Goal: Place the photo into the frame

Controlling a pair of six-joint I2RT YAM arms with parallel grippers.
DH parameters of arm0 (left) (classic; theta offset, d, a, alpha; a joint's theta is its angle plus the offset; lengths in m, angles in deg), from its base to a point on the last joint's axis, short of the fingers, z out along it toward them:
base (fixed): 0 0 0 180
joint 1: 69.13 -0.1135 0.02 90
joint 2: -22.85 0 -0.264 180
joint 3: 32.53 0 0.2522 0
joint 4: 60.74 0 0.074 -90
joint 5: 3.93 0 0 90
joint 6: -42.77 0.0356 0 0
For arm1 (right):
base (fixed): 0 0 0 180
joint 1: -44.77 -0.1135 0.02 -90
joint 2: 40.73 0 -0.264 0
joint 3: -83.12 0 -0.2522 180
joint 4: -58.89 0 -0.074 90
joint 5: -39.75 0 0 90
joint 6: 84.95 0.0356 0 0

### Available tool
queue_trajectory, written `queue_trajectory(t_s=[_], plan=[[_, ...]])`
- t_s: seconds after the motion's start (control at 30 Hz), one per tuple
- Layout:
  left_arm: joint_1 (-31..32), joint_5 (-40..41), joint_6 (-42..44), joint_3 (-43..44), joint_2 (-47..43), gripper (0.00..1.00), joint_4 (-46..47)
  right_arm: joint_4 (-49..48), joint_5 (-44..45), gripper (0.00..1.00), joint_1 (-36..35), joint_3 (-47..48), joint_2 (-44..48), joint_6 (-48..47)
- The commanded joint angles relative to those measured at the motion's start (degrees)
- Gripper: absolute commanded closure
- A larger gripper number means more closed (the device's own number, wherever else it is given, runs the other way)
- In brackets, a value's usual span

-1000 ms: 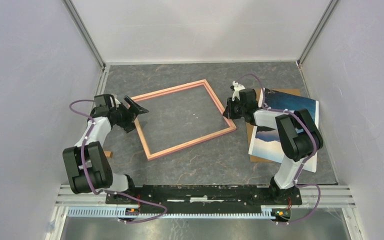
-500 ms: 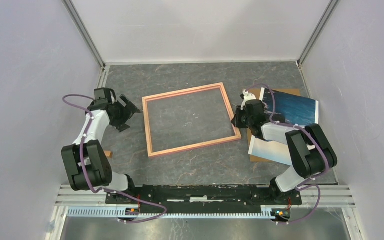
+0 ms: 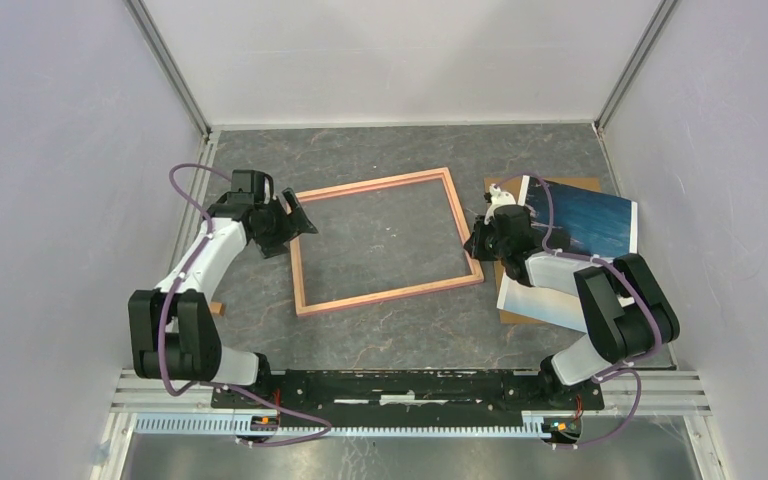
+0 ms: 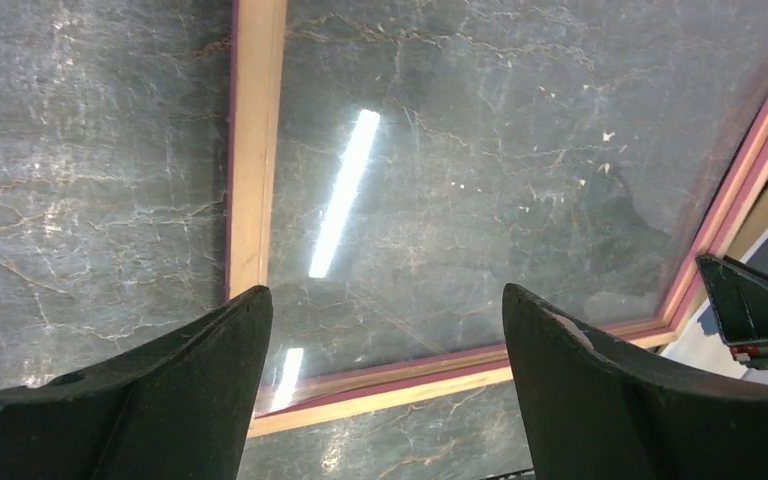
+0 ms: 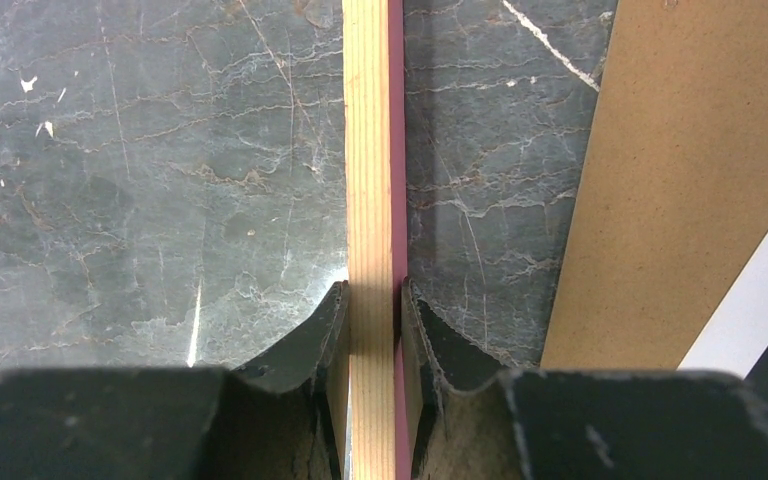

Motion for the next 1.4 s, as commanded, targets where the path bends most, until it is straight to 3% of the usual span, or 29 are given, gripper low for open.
queue_trajectory(t_s=[0.0, 0.27, 0.6, 0.9, 1.03, 1.2, 1.3, 1.37], plan=[[1.1, 2.7, 1.1, -0.2, 1.9, 0.08, 0.8, -5.2, -1.7, 1.00, 0.3, 0.9, 0.4, 0.6], [3.0, 5.8, -2.9, -2.5, 5.6, 0.08, 5.3, -6.6, -2.6, 1.00, 0.3, 0.1, -0.3, 0.7], [4.8, 4.0, -6.4, -4.0, 12.8, 0.09, 10.3, -8.3, -4.8, 1.00, 0.2, -0.4, -0.7, 1.5], [6.2, 4.1, -6.2, -3.5, 11.6, 0.08, 10.5, -8.9, -7.3, 1.00, 0.2, -0.3, 0.2, 2.1], [8.8, 14.9, -3.7, 0.0, 7.9, 0.06, 4.7, -8.5, -6.8, 1.00, 0.3, -0.6, 1.7, 2.7], [12.5, 21.2, -2.6, 4.9, 2.9, 0.07, -1.6, -6.4, -3.6, 1.00, 0.3, -0.8, 2.9, 3.5], [16.3, 16.9, -2.1, 6.0, 0.1, 0.10, -2.0, -4.7, -3.0, 1.00, 0.3, -0.2, 2.9, 5.4], [20.0, 7.7, -2.0, 4.2, -1.9, 0.12, 2.4, -4.1, -3.6, 1.00, 0.3, 0.0, 3.0, 8.3]])
